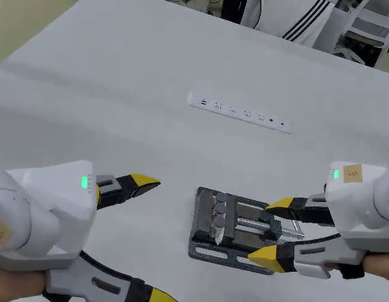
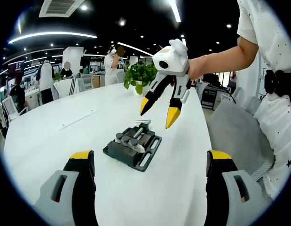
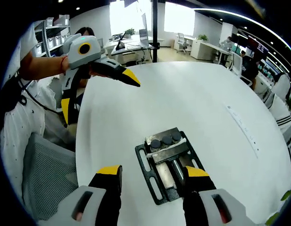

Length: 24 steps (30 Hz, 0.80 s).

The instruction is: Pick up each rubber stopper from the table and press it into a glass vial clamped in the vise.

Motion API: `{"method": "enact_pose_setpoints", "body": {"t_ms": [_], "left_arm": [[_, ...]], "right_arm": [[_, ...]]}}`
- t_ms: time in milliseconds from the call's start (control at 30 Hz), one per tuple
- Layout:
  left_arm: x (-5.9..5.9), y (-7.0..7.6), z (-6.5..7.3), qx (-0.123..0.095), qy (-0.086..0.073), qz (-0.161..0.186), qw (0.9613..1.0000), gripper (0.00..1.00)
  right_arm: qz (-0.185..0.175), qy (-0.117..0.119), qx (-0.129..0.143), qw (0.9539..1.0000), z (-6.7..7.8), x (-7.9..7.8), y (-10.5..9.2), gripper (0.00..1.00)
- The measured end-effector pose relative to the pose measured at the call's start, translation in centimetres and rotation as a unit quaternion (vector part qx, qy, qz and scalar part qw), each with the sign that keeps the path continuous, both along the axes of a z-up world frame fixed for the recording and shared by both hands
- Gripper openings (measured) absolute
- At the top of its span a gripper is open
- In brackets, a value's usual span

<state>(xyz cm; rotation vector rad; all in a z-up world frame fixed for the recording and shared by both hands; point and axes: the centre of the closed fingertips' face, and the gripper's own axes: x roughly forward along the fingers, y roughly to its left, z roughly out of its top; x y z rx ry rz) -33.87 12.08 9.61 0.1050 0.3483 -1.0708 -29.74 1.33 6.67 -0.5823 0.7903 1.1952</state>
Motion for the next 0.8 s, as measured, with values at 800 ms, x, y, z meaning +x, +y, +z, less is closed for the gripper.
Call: {"method": "enact_pose_setpoints", "body": {"t_ms": [800], "left_arm": [[0.8,-1.0,-0.5,0.029,0.007,-0.004,0.9996,0.99]], "right_arm": [[-0.078,-0.029,0.122,0.9890,0.2,-0.6,-5.3,0.80]]}}
